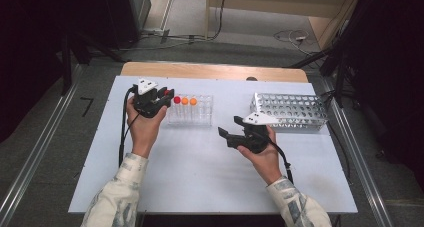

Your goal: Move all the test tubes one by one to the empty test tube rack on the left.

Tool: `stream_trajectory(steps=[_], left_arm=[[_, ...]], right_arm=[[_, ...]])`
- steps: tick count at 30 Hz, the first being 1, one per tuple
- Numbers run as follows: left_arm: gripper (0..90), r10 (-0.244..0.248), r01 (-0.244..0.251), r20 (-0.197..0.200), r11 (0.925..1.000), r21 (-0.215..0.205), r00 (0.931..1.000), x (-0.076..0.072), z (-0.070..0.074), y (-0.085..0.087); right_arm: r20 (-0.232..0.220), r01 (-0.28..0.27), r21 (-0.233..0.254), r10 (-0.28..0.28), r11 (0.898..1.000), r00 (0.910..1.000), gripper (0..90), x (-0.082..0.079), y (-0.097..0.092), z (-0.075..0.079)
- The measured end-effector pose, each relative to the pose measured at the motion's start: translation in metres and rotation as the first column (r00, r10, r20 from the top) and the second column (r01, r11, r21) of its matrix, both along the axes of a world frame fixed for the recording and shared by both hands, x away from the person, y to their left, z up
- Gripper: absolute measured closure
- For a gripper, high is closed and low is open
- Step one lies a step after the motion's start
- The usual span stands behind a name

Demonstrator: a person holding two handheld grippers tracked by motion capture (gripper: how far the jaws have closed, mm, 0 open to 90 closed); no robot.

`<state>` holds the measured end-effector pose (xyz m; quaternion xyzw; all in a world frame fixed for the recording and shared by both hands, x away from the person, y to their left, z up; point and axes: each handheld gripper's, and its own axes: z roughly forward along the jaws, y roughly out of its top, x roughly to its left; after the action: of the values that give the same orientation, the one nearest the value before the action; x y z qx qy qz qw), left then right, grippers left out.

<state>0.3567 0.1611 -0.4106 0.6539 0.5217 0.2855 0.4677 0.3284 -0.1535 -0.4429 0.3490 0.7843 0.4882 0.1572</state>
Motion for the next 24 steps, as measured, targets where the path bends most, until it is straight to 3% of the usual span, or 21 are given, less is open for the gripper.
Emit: stream_trajectory(steps=[17, 24], left_arm=[[61.6, -0.013, 0.012, -0.005, 0.9991, -0.041, 0.9999, -0.0024, 0.0006, -0.0005], [44.7, -0.014, 0.013, -0.017, 0.9975, -0.069, 0.9997, -0.0086, 0.0000, -0.0022]], right_arm=[[0.002, 0.001, -0.001, -0.001, 1.000, 1.0000, 25.0, -0.0001, -0.0002, -0.0001], [0.002, 0.003, 0.000, -0.003, 1.000, 1.0000, 24.5, 0.0000, -0.0005, -0.0001]])
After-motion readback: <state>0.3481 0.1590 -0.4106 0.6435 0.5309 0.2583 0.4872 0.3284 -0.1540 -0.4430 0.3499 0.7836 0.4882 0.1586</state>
